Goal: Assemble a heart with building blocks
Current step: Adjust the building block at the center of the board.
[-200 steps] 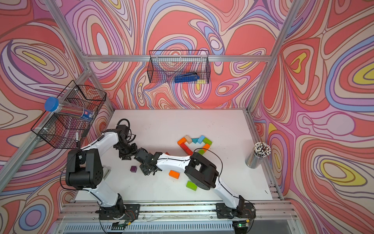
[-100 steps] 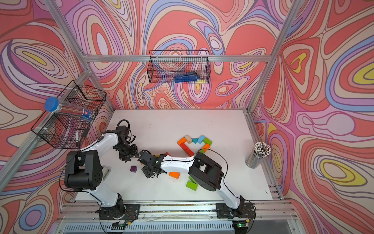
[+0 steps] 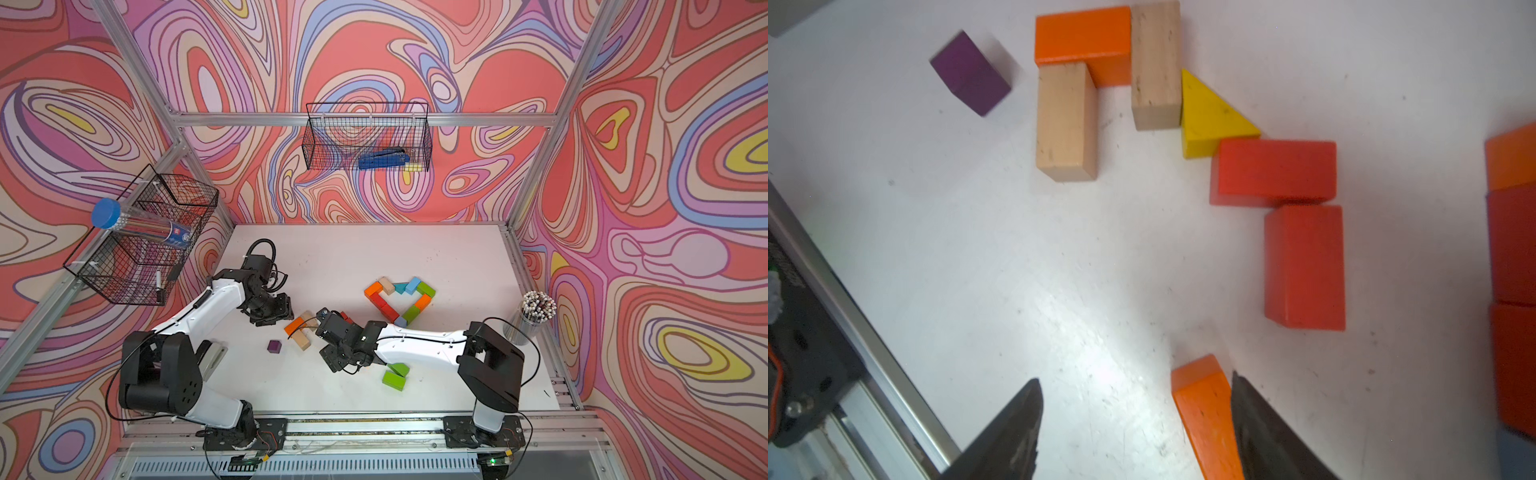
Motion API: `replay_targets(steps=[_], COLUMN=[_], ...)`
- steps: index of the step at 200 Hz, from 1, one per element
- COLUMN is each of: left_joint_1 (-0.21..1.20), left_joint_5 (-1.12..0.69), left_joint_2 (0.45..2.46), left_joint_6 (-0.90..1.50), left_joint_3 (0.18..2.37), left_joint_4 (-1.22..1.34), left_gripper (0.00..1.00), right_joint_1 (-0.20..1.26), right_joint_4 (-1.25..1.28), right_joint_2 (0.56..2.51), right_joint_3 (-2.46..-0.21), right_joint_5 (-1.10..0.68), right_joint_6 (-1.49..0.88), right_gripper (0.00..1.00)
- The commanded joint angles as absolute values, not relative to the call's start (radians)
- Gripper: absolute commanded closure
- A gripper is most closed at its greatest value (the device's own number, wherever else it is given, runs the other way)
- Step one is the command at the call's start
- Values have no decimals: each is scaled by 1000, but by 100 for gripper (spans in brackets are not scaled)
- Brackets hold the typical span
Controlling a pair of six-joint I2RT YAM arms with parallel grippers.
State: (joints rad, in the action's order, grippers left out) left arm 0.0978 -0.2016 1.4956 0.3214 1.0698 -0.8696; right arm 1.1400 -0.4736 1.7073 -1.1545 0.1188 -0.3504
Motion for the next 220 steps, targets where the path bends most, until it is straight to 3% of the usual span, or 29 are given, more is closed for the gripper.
replay_targets(steps=[1, 68, 129, 161, 220], left_joint_1=[107, 171, 307, 385, 582], left_joint_5=[-219, -311, -261, -253, -198], left_joint_2=[1428, 1228, 1153, 1121, 1070], left_joint_6=[305, 380, 474, 515, 618], left_joint_3=[1042, 915, 882, 852, 772], left_joint_4=[-855, -828, -870, -874, -828], left_gripper=[40, 39, 38, 39, 43], right_joint_1=[1137, 1131, 1131, 1131, 1075], right_joint_4=[-526, -543, -405, -341, -310], right_joint_2=[1694, 1737, 1735, 1713, 1532], right_joint_3=[-1106, -1065, -1044, -1033, -927], right_joint_5=[162, 179, -143, -343, -345], right_joint_6=[-391, -465, -460, -465, -475], right_gripper=[26, 11, 25, 26, 24])
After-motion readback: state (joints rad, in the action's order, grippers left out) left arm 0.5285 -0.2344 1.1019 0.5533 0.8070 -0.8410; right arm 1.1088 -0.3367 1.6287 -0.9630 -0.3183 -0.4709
